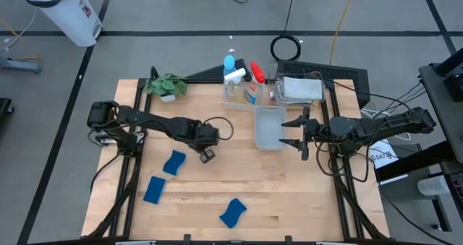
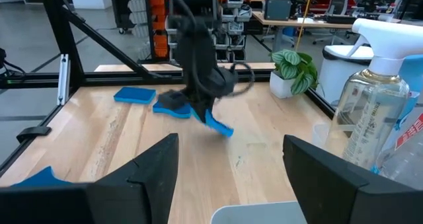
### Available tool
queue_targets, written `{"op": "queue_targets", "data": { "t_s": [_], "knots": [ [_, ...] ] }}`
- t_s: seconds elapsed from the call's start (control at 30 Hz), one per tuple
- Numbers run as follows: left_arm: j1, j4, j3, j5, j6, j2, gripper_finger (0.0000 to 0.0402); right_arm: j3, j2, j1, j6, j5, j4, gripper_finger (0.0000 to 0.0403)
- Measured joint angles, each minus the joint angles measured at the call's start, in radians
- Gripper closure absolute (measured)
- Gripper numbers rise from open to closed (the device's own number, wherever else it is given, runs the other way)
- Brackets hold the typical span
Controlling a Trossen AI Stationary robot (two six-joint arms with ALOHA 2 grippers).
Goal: Pick & Place Kitchen Items
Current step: Put the blue sponge into the gray bin
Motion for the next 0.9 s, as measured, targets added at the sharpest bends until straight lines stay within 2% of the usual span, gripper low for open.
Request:
{"op": "queue_targets", "data": {
  "t_s": [0.1, 0.23, 0.4, 0.57, 0.73, 0.9],
  "knots": [
    [-0.027, 0.045, 0.087, 0.004, 0.093, -0.001, 0.0387, 0.000, 0.000, 0.000, 0.000, -0.002, 0.000, 0.0165],
    [-0.086, 0.135, 0.202, 0.040, 0.299, -0.001, 0.0382, 0.000, 0.012, 0.000, 0.020, -0.002, 0.000, 0.0165],
    [-0.130, 0.306, 0.290, 0.006, 0.411, -0.002, 0.0379, 0.000, 0.068, 0.000, 0.074, -0.002, 0.010, 0.0165],
    [-0.139, 0.459, 0.309, 0.011, 0.492, -0.003, 0.0388, 0.000, 0.166, 0.000, 0.068, -0.003, 0.110, 0.0165],
    [-0.134, 0.488, 0.309, 0.012, 0.513, -0.003, 0.0377, 0.000, 0.284, 0.000, 0.014, -0.012, 0.238, 0.0165],
    [-0.126, 0.489, 0.309, 0.012, 0.513, -0.003, 0.0389, 0.000, 0.410, 0.000, -0.037, -0.118, 0.412, 0.0165]
  ]
}}
